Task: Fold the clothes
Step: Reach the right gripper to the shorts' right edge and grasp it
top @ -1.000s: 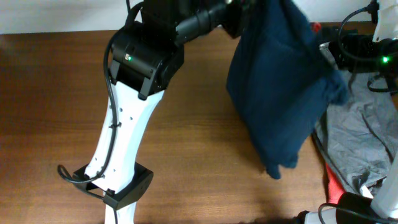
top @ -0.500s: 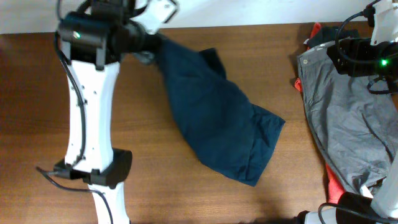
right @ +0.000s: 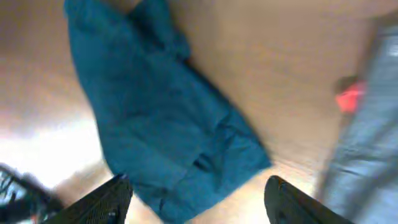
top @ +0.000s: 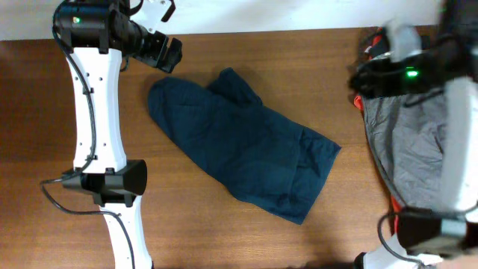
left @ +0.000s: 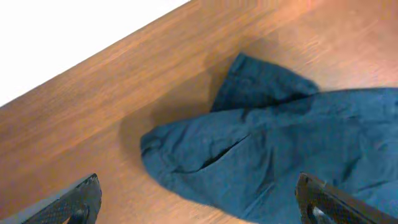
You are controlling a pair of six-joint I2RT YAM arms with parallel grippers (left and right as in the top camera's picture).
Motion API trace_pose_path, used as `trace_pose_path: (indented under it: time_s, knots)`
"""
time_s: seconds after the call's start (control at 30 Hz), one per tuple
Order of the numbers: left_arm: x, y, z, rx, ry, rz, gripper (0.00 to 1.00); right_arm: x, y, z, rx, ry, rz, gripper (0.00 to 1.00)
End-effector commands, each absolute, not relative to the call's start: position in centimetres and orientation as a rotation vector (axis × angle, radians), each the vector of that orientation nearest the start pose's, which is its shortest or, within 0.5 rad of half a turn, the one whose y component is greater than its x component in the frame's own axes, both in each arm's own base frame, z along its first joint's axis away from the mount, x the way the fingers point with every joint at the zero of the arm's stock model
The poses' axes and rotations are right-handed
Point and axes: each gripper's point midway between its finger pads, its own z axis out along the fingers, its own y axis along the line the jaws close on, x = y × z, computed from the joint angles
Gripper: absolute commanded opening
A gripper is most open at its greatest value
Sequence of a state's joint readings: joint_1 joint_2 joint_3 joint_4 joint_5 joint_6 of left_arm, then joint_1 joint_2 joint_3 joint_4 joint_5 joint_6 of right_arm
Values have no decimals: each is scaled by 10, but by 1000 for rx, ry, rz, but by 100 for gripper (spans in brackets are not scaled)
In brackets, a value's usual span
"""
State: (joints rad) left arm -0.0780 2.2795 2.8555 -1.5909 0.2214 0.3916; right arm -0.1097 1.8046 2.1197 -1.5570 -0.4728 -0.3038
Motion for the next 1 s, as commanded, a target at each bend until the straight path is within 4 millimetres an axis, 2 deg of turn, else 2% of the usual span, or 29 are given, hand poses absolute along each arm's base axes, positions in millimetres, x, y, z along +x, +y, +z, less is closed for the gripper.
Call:
trace_pose_path:
  time_s: [0.0, 0.13, 0.23, 0.3, 0.43, 0.57, 0.63, 0.77, 0.87, 0.9, 0.93, 0.97]
  knots:
    - [488, -79, 305, 604, 2438, -231, 99, 382, 74, 234, -513, 2744, 644, 74]
    - [489, -76, 306, 585, 2439, -232, 99, 390, 100, 168, -553, 2815, 716, 74]
    - [490, -77, 305, 587, 2438, -232, 99, 399, 108, 126, -488, 2835, 727, 73]
    - [491, -77, 303, 587, 2443, -233, 99, 404, 112, 102, -460, 2829, 727, 72]
    - [493, -77, 297, 587, 2455, -237, 99, 409, 109, 64, -353, 2843, 630, 68]
    - [494, -77, 295, 588, 2457, -237, 99, 405, 116, 41, -318, 2844, 613, 63]
    - [495, -77, 294, 588, 2458, -238, 99, 403, 117, 28, -331, 2858, 508, 63]
    - [495, -77, 294, 588, 2459, -238, 99, 408, 117, 25, -357, 2845, 391, 58]
    - [495, -77, 294, 587, 2459, -238, 99, 413, 117, 26, -343, 2825, 386, 40]
    - [495, -77, 294, 588, 2460, -238, 99, 416, 117, 27, -342, 2815, 386, 29]
    - [495, -77, 294, 588, 2460, -238, 99, 418, 118, 27, -339, 2807, 386, 13]
    - [495, -77, 294, 588, 2460, -238, 99, 419, 116, 27, -336, 2805, 373, 11]
